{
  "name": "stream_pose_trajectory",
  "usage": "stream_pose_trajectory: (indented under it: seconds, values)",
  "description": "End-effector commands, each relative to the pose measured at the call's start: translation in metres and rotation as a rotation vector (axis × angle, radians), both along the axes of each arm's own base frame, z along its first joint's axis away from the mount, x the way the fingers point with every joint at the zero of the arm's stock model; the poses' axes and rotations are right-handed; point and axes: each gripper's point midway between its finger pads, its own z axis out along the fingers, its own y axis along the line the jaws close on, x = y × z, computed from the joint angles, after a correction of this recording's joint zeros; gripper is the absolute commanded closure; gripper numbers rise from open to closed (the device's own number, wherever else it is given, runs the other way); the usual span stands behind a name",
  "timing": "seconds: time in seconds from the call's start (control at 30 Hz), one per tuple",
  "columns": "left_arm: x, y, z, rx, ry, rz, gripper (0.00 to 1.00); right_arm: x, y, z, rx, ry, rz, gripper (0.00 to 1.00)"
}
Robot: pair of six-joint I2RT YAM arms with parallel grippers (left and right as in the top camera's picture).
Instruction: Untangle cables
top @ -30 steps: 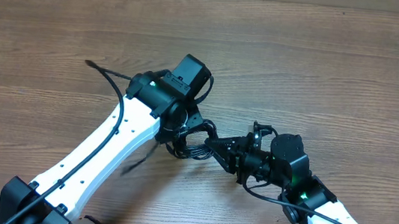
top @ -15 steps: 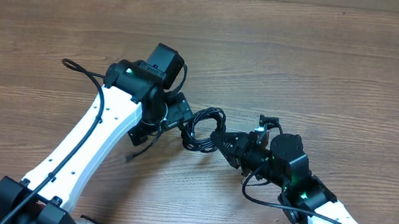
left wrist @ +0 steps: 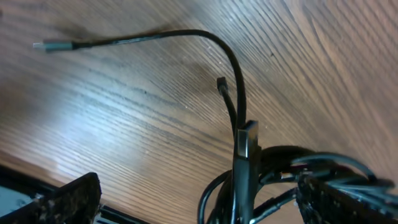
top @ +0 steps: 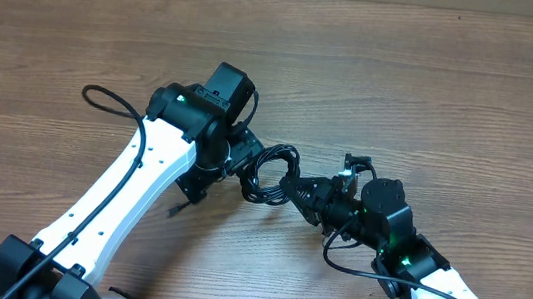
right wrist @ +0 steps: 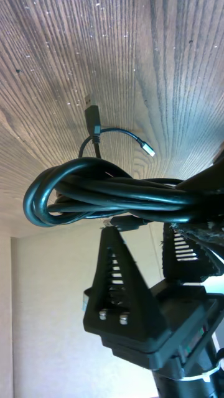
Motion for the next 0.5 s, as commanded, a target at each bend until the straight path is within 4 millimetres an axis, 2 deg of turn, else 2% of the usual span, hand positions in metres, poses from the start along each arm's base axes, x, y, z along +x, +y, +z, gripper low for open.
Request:
stream_pose_trajectory:
  seconds: [0.0,0.1,0.2,0.3,0.47]
  values:
    - [0.006,0.005,-0.010,-0.018,0.067,0.224,0.00,0.001,0.004,0.012,0.023,-0.031,0.018,0.96]
    - [0.015,-0.005,-0.010,-0.123,0.080,0.213,0.00,0.004,-0.001,0.013,0.033,-0.024,0.017,0.96]
    - [0.022,-0.008,-0.012,-0.151,0.074,0.219,0.00,0.006,-0.009,0.016,0.073,0.020,0.026,0.96]
    - [0.026,-0.020,-0.017,-0.206,0.106,0.240,0.00,0.007,-0.016,0.019,0.128,0.089,0.033,0.96]
    - [0.033,-0.071,-0.031,-0.414,0.208,0.187,0.01,0.006,-0.017,0.020,0.147,0.120,0.037,0.96]
